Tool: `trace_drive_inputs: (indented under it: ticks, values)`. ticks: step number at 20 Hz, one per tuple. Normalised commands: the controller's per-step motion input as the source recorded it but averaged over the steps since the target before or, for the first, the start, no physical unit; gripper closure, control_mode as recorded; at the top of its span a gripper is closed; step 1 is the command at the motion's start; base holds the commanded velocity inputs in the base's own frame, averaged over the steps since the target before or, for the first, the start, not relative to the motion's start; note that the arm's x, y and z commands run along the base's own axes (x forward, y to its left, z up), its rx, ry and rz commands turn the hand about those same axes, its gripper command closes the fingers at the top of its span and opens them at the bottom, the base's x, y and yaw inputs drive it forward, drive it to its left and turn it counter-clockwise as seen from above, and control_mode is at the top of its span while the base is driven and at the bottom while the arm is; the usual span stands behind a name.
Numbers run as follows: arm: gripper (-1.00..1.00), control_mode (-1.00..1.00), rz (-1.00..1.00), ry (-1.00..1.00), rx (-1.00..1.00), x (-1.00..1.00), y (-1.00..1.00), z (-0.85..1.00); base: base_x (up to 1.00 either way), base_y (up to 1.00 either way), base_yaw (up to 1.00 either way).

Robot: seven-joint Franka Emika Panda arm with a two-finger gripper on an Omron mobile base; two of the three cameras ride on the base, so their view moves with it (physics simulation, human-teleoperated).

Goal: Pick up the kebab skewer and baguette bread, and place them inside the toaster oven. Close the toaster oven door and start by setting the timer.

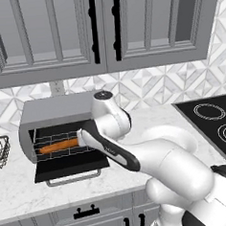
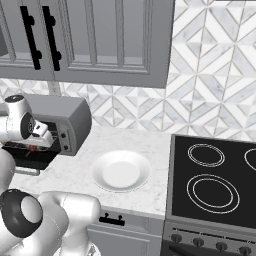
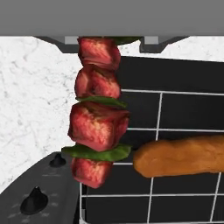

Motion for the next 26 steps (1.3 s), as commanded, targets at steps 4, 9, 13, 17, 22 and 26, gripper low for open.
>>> trace_drive_inputs:
  ticks: [4, 9, 13, 17, 22, 26]
  values:
    - [1.0, -1.0, 0.0, 0.0, 0.0, 0.31, 0.13, 0.09, 0.0, 0.0, 0.0]
    - [1.0, -1.0, 0.0, 0.0, 0.0, 0.21, 0.27, -0.03, 0.0, 0.0, 0.0]
    - [1.0, -1.0, 0.0, -0.02, 0.0, 0.4, 0.04, -0.04, 0.0, 0.0, 0.0]
    - [1.0, -1.0, 0.0, 0.0, 0.0, 0.42, 0.0, -0.03, 0.0, 0.0, 0.0]
    - [1.0, -1.0, 0.0, 0.0, 0.0, 0.27, 0.0, -0.2, 0.0, 0.0, 0.0]
    - [1.0, -1.0, 0.0, 0.0, 0.0, 0.17, 0.01, -0.28, 0.0, 0.0, 0.0]
